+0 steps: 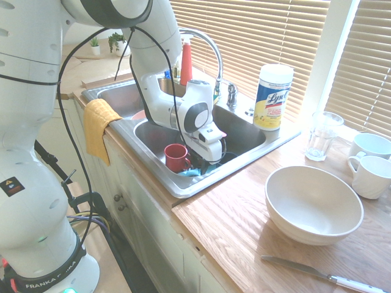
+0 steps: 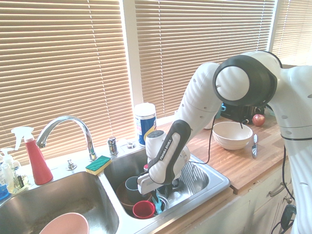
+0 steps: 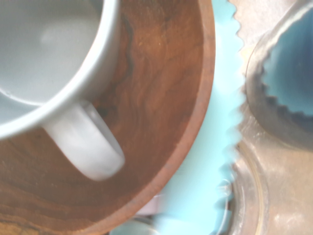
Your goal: Put the knife into the sink
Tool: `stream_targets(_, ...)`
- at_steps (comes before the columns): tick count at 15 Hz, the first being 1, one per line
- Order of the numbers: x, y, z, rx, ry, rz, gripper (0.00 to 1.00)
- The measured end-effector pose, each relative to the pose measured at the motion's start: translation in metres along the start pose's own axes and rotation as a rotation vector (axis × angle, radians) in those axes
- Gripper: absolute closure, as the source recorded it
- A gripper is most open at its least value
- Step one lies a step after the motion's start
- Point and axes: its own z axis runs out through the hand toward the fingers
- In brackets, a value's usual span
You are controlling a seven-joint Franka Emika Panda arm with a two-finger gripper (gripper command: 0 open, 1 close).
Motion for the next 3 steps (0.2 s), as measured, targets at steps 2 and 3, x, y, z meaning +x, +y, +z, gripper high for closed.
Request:
stream_targets(2, 0.003, -0.005, -0.020, 0.030, 0.026, -0.003, 0.00)
stream_targets(3, 0.005, -0.008, -0.039, 0.048, 0.041, -0.004, 0.00)
